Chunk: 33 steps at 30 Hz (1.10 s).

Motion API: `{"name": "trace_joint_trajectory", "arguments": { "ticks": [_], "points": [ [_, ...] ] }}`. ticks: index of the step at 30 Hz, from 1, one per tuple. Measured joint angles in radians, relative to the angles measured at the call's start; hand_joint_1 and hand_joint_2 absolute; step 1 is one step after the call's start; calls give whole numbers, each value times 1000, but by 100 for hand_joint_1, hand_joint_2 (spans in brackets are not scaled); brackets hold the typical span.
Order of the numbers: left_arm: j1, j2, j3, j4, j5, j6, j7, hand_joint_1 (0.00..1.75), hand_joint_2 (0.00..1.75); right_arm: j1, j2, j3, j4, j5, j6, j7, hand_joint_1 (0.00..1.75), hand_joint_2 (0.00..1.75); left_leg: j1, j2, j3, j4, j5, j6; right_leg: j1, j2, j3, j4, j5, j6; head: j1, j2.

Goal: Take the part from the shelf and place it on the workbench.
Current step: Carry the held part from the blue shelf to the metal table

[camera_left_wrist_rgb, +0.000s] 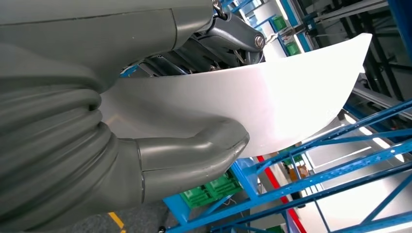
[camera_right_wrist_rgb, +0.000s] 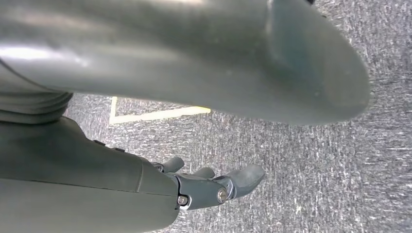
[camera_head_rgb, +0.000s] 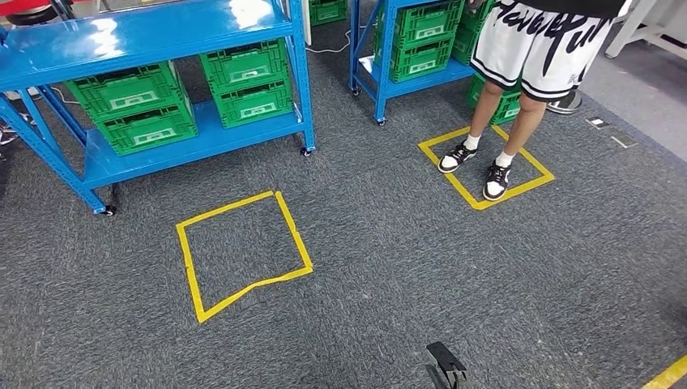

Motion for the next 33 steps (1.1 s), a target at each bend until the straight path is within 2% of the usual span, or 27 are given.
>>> {"name": "trace_joint_trajectory", "arguments": {
  "ticks": [2,3,4,6,7,8,10,11,12,13,14,15,17,18,19,23,28,33],
  "points": [
    [-5,-6,-1,2,-5,0,0,175,175,0,0,0,0,-3,0,0,0,0,-1,-12,-15,15,3,-10,3,33,63,-106,37,-10,0,0],
    [-8,-9,-2,3,-7,0,-1,175,175,1,0,0,0,-4,0,0,0,0,-3,-21,-20,20,5,-16,5,45,78,-133,46,-17,-3,0],
    [-11,-12,-4,4,-9,-1,-1,175,175,1,0,0,0,-5,0,1,0,0,-4,-30,-23,20,8,-23,9,49,80,-137,49,-26,-5,0],
    [-14,-13,-7,7,-9,-3,-1,175,175,2,0,0,0,-6,0,1,0,0,-4,-46,-24,11,19,-37,10,27,78,-137,57,-45,-10,0],
    [-15,-10,-8,9,-9,-5,0,175,175,2,1,0,0,-6,-1,1,0,0,-4,-38,-28,12,19,-40,10,16,79,-139,62,-53,-11,0],
    [-17,-8,-8,11,-8,-7,0,175,175,2,1,0,0,-6,-1,1,0,0,-4,-20,-36,30,5,-43,9,7,79,-142,68,-60,-13,0],
    [-19,-8,-10,15,-6,-13,0,175,175,3,1,0,0,-8,-1,1,0,0,-6,27,-72,125,-60,-45,10,-10,77,-145,75,-70,-16,0],
    [-20,-11,-11,17,-6,-16,0,175,175,3,1,0,0,-11,-1,1,0,0,-5,40,-93,190,-98,-47,11,-18,74,-145,77,-71,-18,0],
    [-19,-14,-12,20,-6,-18,0,175,175,4,1,-1,0,-14,-1,3,0,0,-5,45,-108,246,-125,-48,12,-25,71,-145,79,-72,-18,0],
    [-19,-17,-13,23,-6,-19,0,175,175,4,1,-1,0,-17,-1,4,0,0,-5,47,-110,274,-136,-48,13,-31,69,-144,80,-72,-18,0],
    [-20,-20,-14,27,-7,-19,0,175,175,4,1,-2,0,-19,-1,5,0,0,-5,48,-93,268,-132,-47,14,-36,68,-144,80,-71,-18,0],
    [-21,-23,-14,29,-8,-18,0,175,175,4,1,-2,0,-21,-1,6,0,0,-6,49,-59,227,-114,-44,14,-39,68,-144,81,-71,-18,0],
    [-27,-26,-17,31,-9,-13,0,175,175,3,1,-2,0,-21,-1,6,0,0,-10,55,23,104,-86,-34,16,-45,68,-143,81,-66,-18,0],
    [-31,-26,-19,31,-9,-11,0,175,175,2,1,-2,0,-21,-1,5,0,0,-14,58,49,61,-82,-29,17,-46,66,-144,81,-61,-17,0],
    [-33,-27,-20,31,-8,-9,0,175,175,2,0,-2,0,-21,-1,5,0,0,-16,60,63,36,-82,-27,20,-47,65,-143,81,-57,-17,0],
    [-31,-28,-23,31,-7,-8,0,175,175,3,0,-3,0,-20,0,5,0,0,-18,58,65,28,-80,-21,22,-44,67,-154,88,-55,-15,0],
    [-32,-32,-26,31,-7,-8,0,175,175,3,0,-3,0,-21,0,4,0,0,-19,59,64,28,-81,-10,22,-44,73,-169,94,-41,-15,0],
    [-33,-35,-29,31,-8,-8,0,175,175,3,0,-3,0,-21,0,4,0,0,-20,59,64,28,-80,-5,20,-43,73,-172,98,-33,-15,0]
  ]
}}
